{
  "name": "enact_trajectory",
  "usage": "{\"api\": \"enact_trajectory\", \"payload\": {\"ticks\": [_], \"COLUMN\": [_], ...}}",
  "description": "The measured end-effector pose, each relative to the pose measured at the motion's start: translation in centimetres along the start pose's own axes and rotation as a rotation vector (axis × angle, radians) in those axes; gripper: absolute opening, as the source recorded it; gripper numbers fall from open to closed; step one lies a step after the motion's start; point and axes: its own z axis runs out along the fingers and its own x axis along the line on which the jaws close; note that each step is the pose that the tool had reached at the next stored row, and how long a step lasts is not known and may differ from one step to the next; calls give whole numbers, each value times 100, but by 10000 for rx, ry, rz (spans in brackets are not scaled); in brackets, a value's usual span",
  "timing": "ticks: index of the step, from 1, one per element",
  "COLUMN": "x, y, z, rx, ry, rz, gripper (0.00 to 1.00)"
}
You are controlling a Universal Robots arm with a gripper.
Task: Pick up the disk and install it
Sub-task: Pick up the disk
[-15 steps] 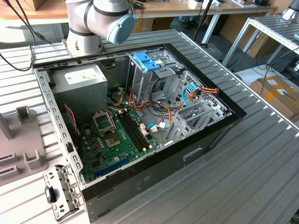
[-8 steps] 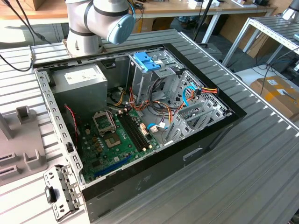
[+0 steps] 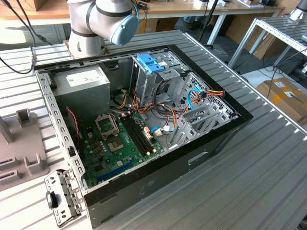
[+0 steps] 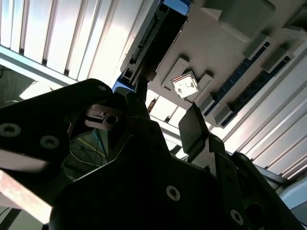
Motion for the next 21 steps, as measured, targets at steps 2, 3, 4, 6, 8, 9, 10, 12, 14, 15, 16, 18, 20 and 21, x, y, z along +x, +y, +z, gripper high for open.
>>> {"api": "enact_trajectory", "payload": {"ticks": [2,3,4,6,8,9,10,12,14,15,16,18,20,21], "x": [1,1,2,2,3,3,4,4,5,5,6,6,7,7], "y": [-1,-1,-1,-2,-3,-3,-3,-4,-4,-5,-5,-6,-6,-5], "z": [15,21,27,41,54,62,68,81,97,104,110,122,131,134], "rx": [-2,-1,-1,-2,-2,-2,-2,-3,-4,-4,-5,-5,-6,-7], "ry": [-7,-10,-13,-19,-25,-28,-31,-37,-43,-46,-48,-52,-54,-54], "rz": [-1,-1,-1,-1,-1,-1,-1,-2,-2,-2,-2,-3,-2,-2], "gripper": [54,54,54,54,54,54,54,54,54,54,54,54,54,54]}}
